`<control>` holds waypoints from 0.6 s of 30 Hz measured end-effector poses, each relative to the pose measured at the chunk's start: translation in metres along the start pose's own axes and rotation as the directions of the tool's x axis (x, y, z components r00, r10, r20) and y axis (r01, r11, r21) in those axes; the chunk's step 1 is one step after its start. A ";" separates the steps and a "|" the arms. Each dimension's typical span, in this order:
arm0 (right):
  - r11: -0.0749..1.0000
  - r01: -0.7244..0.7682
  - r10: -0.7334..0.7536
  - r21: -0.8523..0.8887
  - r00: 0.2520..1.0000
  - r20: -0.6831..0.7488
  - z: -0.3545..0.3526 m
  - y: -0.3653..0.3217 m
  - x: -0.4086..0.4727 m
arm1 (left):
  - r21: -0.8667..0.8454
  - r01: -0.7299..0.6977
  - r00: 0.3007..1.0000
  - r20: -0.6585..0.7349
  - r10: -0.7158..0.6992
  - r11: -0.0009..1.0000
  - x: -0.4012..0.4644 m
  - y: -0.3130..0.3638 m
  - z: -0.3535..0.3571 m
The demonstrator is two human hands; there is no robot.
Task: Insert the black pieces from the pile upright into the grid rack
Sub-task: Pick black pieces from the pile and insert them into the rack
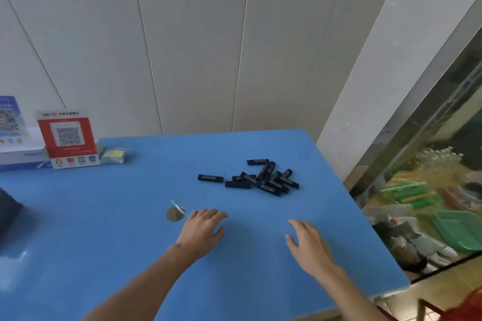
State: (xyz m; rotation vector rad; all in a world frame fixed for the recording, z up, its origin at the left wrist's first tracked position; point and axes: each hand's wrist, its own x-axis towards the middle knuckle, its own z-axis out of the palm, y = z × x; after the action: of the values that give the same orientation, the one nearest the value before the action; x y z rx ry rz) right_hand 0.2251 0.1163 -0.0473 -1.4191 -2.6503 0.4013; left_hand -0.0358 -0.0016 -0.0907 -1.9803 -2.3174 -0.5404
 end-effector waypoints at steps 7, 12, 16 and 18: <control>0.998 -0.005 0.009 -0.058 0.997 0.074 -0.011 0.035 0.073 | -0.024 0.022 0.999 -0.035 -0.023 0.999 0.069 0.004 0.023; 0.999 0.002 0.000 -0.036 0.997 0.071 -0.012 0.059 0.110 | -0.031 0.002 0.994 -0.106 -0.005 1.000 0.109 0.012 0.028; 1.000 0.018 -0.018 0.012 1.000 0.013 -0.009 0.069 0.140 | 0.003 -0.040 0.990 -0.135 0.040 0.999 0.130 0.019 0.037; 1.000 0.025 -0.025 -0.006 0.999 -0.040 -0.006 0.071 0.151 | 0.021 -0.035 0.992 -0.119 0.037 0.999 0.135 0.023 0.045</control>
State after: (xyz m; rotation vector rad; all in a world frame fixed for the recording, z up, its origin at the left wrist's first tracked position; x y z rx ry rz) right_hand 0.1991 0.2802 -0.0659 -1.3795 -2.6362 0.3597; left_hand -0.0300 0.1428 -0.0930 -1.9211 -2.2039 -0.6147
